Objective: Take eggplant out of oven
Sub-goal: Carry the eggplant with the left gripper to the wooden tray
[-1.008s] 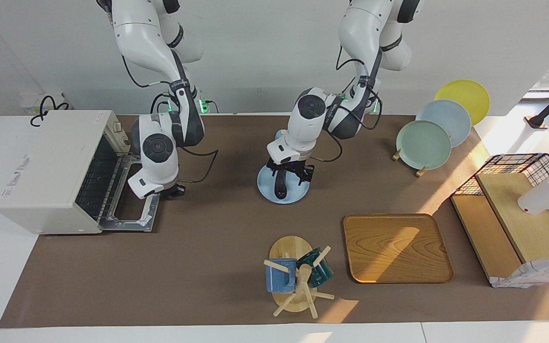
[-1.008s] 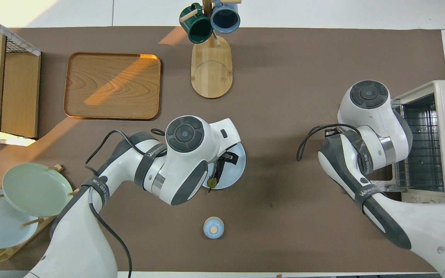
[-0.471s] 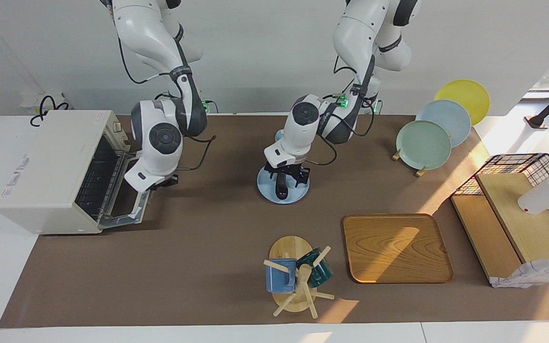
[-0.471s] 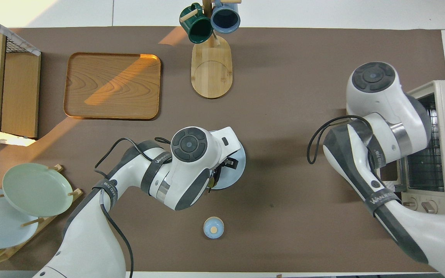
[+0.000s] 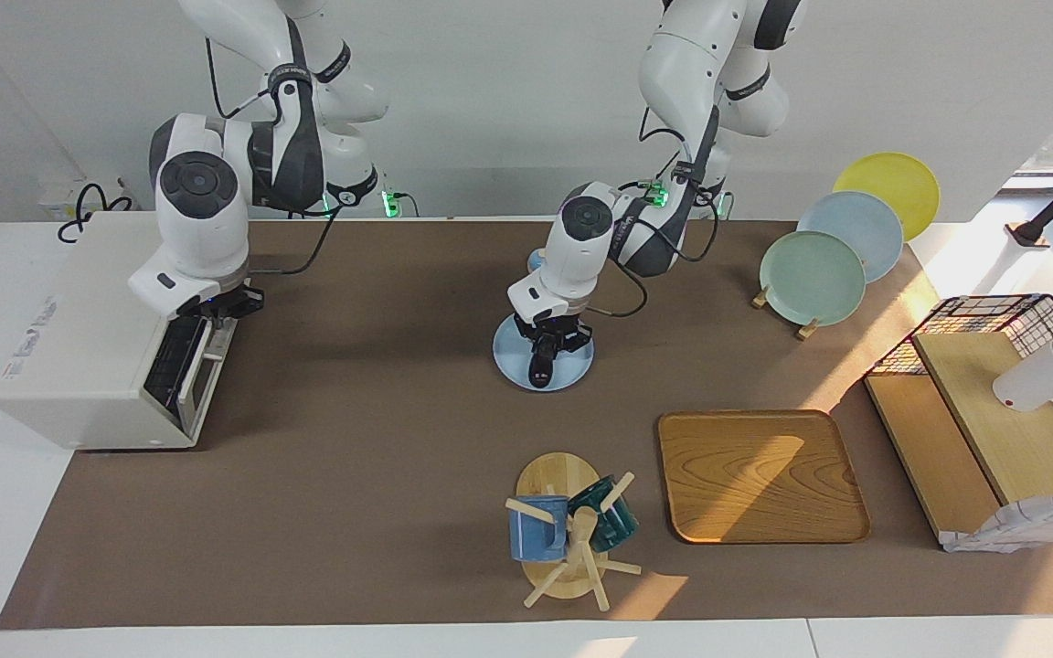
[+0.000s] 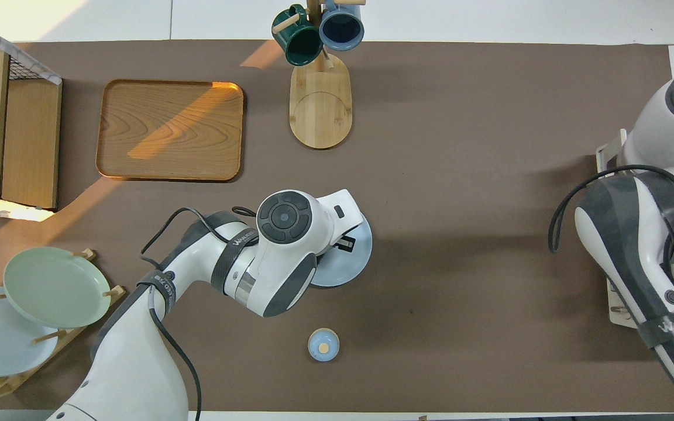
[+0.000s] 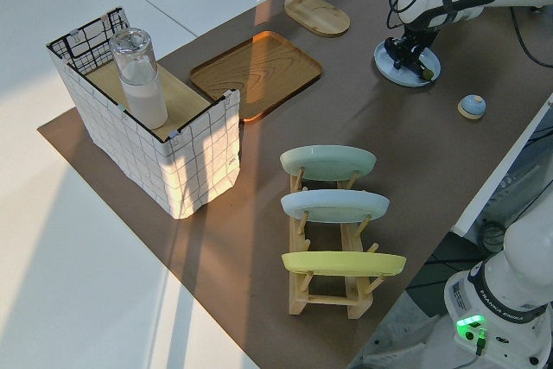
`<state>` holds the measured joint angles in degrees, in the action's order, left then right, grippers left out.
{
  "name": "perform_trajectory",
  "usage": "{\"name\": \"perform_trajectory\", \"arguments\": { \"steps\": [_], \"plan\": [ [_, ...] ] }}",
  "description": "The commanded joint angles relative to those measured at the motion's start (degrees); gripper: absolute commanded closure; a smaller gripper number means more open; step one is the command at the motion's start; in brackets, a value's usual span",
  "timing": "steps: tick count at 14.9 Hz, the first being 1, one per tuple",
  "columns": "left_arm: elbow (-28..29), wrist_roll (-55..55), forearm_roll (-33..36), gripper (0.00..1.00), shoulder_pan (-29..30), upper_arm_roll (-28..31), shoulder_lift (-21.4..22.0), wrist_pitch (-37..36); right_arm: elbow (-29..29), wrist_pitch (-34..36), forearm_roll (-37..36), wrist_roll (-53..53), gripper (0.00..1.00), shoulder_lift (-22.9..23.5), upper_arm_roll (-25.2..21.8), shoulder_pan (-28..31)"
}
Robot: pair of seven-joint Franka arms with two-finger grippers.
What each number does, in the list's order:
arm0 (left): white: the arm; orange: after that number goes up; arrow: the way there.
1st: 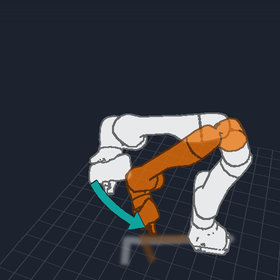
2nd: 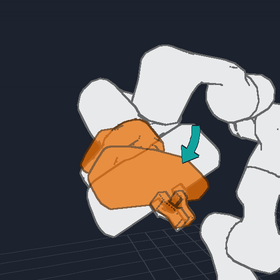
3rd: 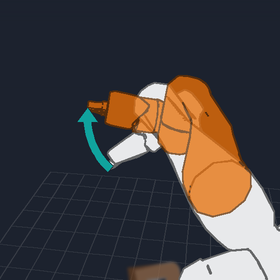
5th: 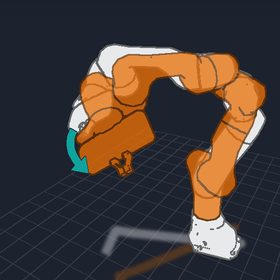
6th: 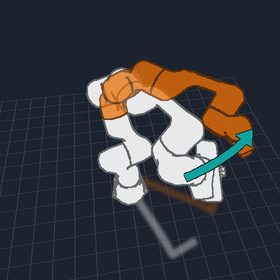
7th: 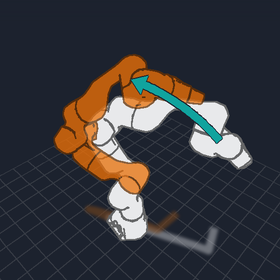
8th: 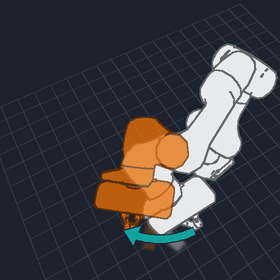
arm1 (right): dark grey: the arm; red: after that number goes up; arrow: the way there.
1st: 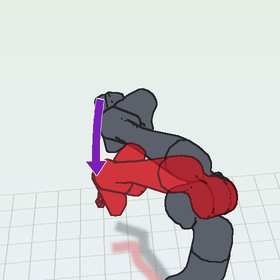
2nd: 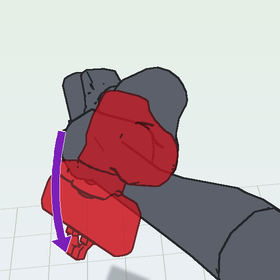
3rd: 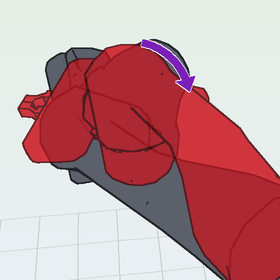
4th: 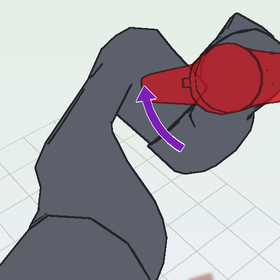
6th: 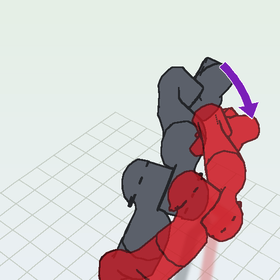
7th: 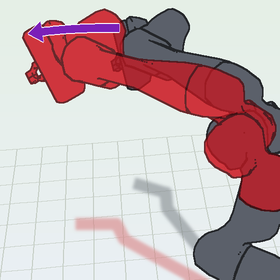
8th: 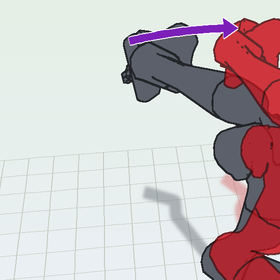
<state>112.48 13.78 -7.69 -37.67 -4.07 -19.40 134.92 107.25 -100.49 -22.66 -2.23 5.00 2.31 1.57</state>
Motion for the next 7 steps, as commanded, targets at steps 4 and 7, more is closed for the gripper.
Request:
{"name": "perform_trajectory", "arguments": {
  "steps": [4,7],
  "plan": [
    [-4.6,0.5,-1.7,1.00,4.0,0.5,3.7,-9.7,1.4,0.2,0.3,-4.1,1.00,-1.0,0.4,3.3],
    [-11.7,-0.2,-1.6,1.00,9.9,0.5,2.7,-15.6,1.2,0.2,1.8,-5.6,1.00,-1.8,0.4,4.2]
  ]
}}
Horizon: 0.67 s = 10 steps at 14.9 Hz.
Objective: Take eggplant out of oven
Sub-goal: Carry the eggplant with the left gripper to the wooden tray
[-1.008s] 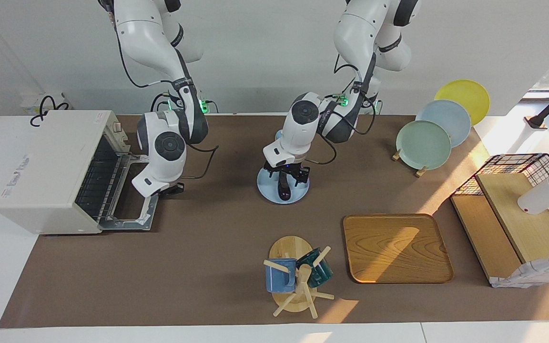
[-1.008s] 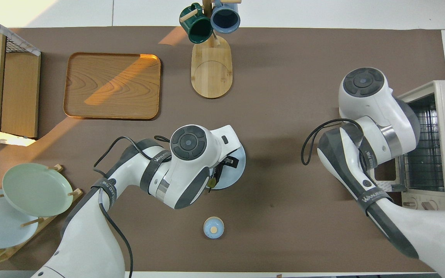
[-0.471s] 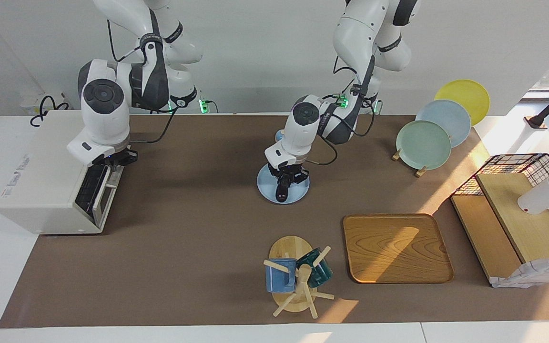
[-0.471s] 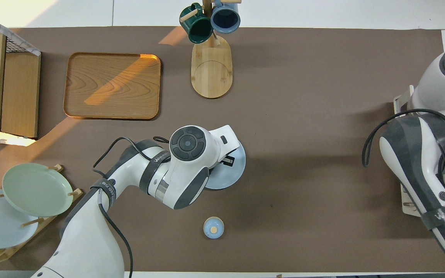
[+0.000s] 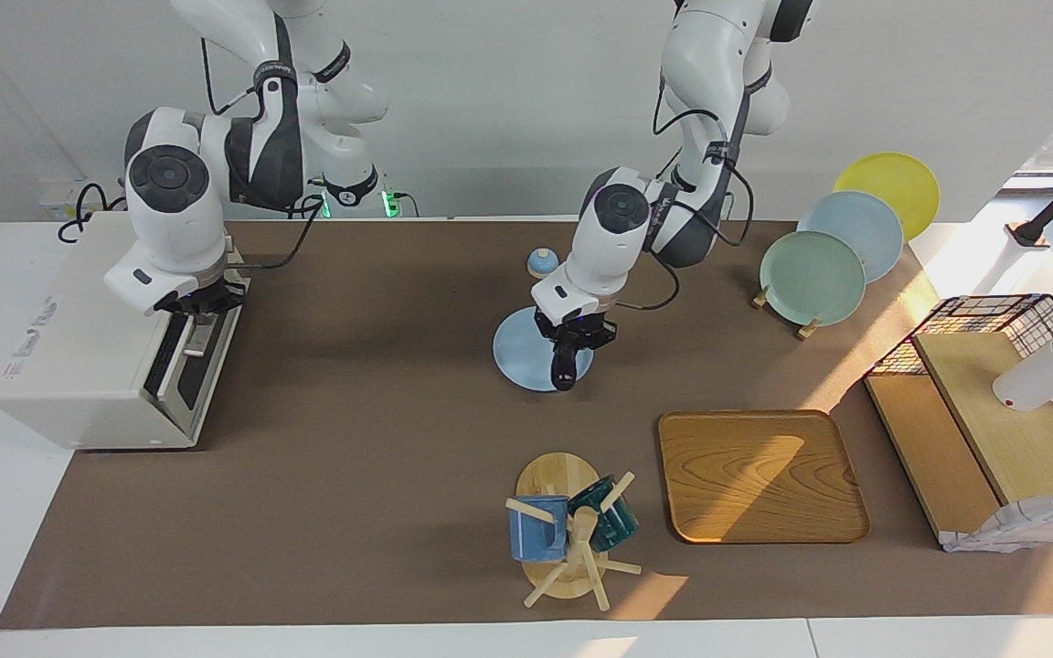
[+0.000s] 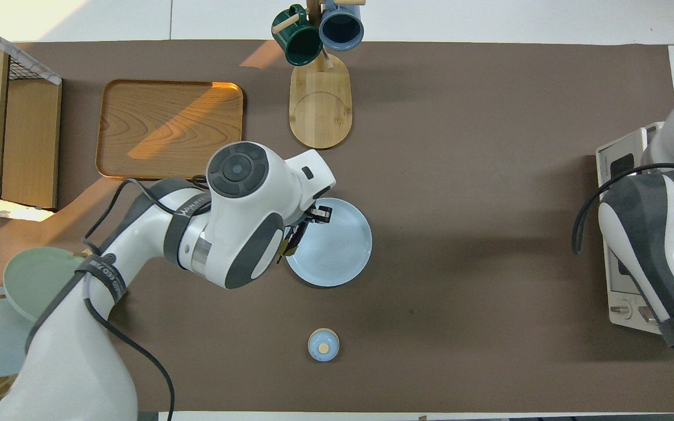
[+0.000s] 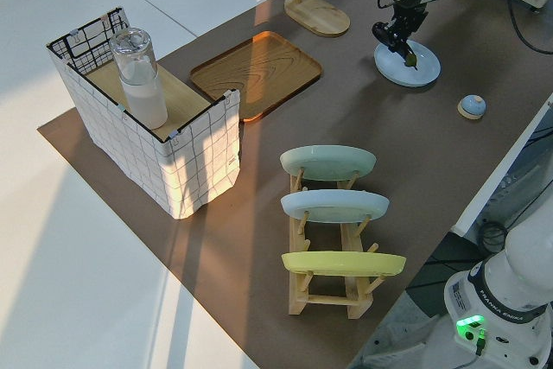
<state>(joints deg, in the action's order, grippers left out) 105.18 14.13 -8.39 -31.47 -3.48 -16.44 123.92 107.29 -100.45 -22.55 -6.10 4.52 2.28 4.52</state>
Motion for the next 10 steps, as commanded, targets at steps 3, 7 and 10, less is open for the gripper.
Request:
{"name": "perform_trajectory", "arguments": {
  "steps": [3,7,10],
  "plan": [
    [-7.4,-4.7,-0.4,1.00,11.8,0.0,-2.3,-4.6,0.1,1.0,5.4,-1.5,1.00,-2.3,0.4,0.8],
    [-12.4,-7.9,3.0,1.00,19.9,0.0,-7.9,-4.2,-4.7,3.6,12.2,-1.7,0.35,-3.3,0.9,0.6],
    [-17.2,-8.0,5.1,1.00,23.6,0.0,-13.8,-3.7,-7.9,3.6,16.6,-2.0,0.00,-3.6,0.7,0.6]
  ]
}}
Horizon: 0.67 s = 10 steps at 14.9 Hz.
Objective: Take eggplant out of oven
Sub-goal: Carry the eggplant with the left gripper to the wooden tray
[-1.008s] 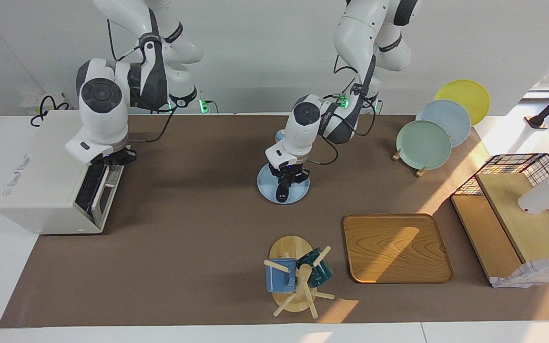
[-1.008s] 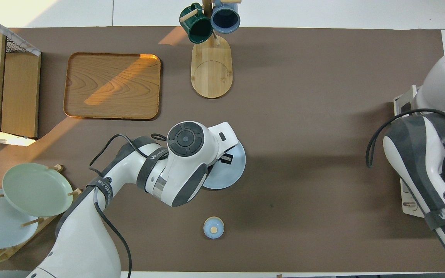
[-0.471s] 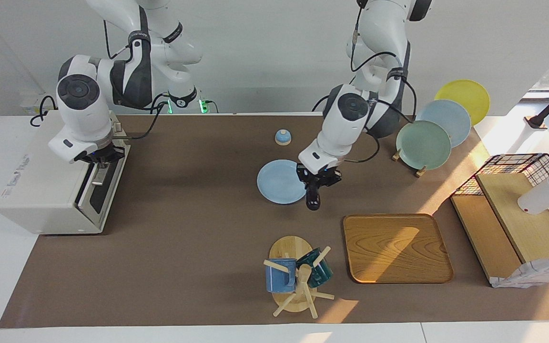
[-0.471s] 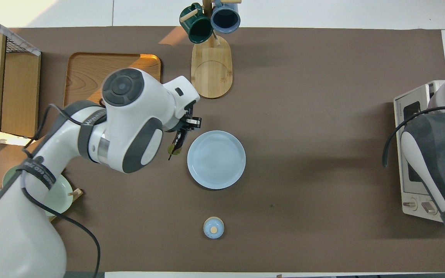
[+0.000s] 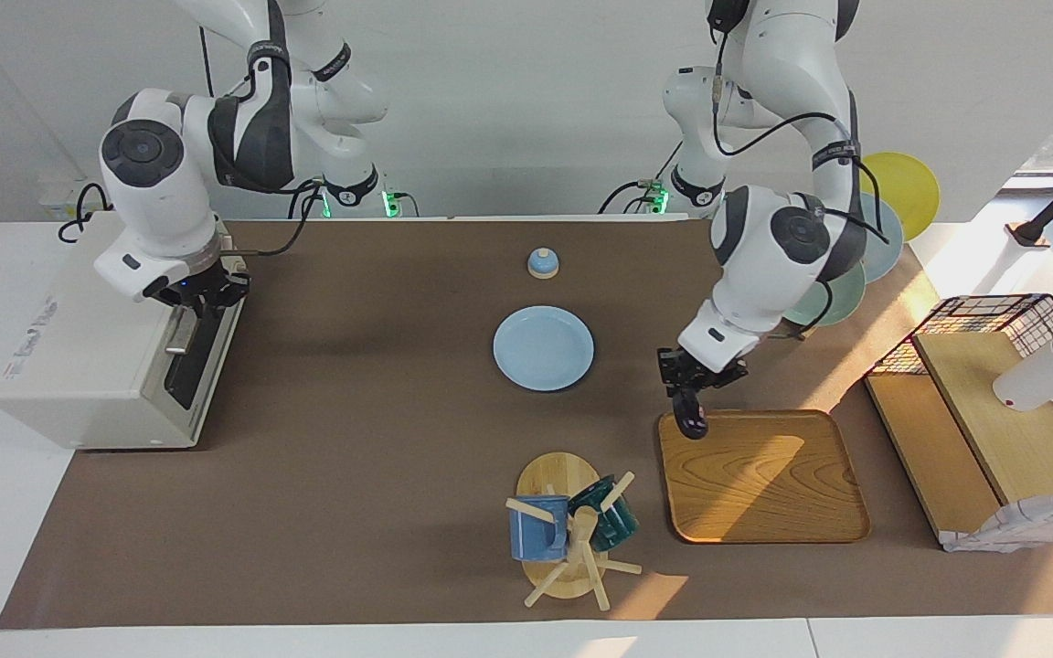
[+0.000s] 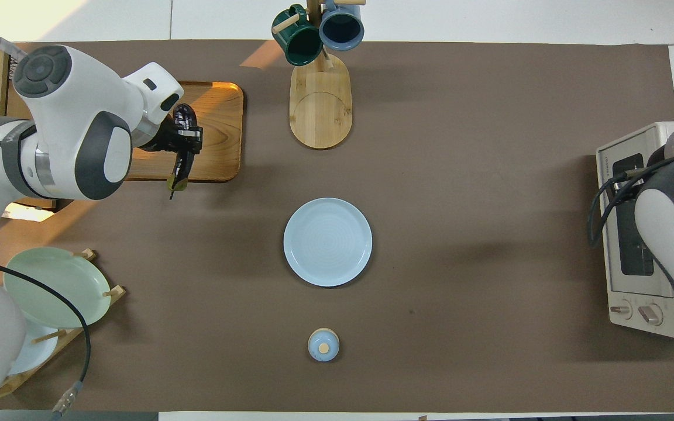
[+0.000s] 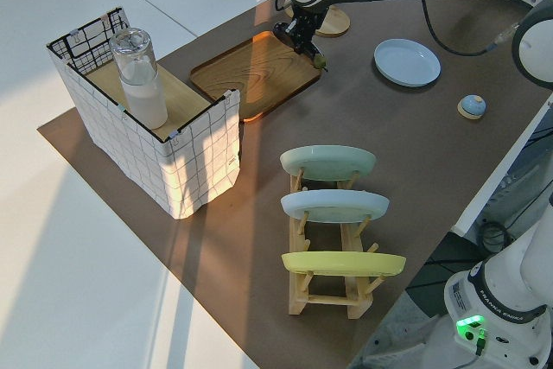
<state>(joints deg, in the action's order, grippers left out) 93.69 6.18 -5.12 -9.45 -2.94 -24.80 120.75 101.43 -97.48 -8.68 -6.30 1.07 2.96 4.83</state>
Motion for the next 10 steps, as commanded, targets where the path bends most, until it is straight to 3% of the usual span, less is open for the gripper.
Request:
{"name": "perform_trajectory", "arguments": {
  "steps": [1,3,7,10],
  "plan": [
    [-6.6,-0.4,2.6,1.00,1.7,-0.6,-6.8,1.1,-2.4,0.8,3.3,-1.5,0.00,0.0,0.2,0.3],
    [-6.2,-0.5,3.2,1.00,2.1,-0.6,-7.6,5.4,-2.2,1.6,4.7,-1.3,0.00,-0.3,0.2,0.3],
    [-4.6,-1.8,3.3,1.00,2.8,-0.6,-7.6,7.1,-1.7,3.5,6.7,-1.1,0.00,-0.7,0.1,0.6],
    [-3.3,-1.9,3.3,1.00,3.0,-0.6,-7.5,8.9,-1.3,4.1,6.7,2.5,0.00,-1.3,-0.2,-4.2]
  ]
}}
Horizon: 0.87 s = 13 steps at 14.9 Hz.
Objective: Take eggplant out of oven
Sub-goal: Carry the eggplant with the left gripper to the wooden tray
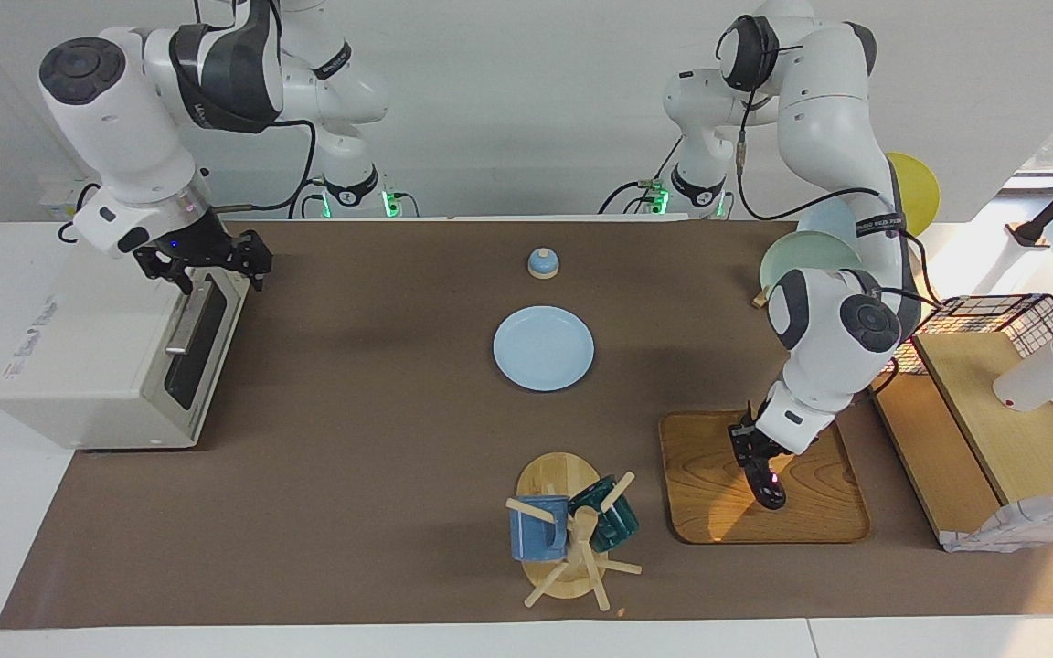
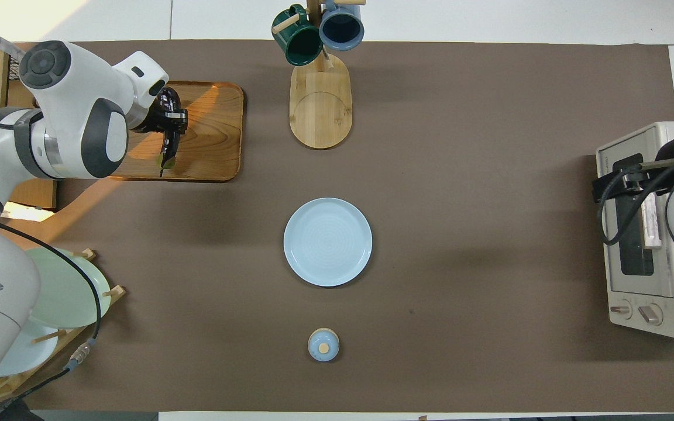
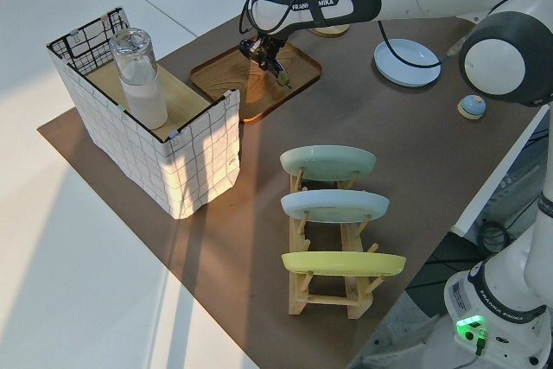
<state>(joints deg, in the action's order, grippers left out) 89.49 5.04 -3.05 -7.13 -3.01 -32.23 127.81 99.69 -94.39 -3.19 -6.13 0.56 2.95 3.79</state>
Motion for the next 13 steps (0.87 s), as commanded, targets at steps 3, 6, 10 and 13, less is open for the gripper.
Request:
{"name": "perform_trajectory", "arguments": {
  "steps": [3,6,10,13],
  "plan": [
    [0.7,-1.4,1.2,0.48,0.6,-0.5,0.0,1.7,0.3,1.1,1.2,5.8,0.00,-0.8,-0.2,-4.8],
    [-0.3,-3.4,1.3,0.00,0.7,-0.5,0.0,0.6,0.2,1.2,1.3,5.7,0.00,-1.0,-1.0,-4.1],
    [-2.2,-3.4,1.1,0.00,1.3,-0.4,2.2,-4.1,0.2,0.8,1.3,5.9,0.00,-1.0,-1.1,-4.3],
    [-1.3,-2.7,0.9,0.00,1.6,-0.4,7.3,-8.0,0.2,0.7,1.2,6.2,0.00,-1.3,-1.1,-4.7]
  ]
}}
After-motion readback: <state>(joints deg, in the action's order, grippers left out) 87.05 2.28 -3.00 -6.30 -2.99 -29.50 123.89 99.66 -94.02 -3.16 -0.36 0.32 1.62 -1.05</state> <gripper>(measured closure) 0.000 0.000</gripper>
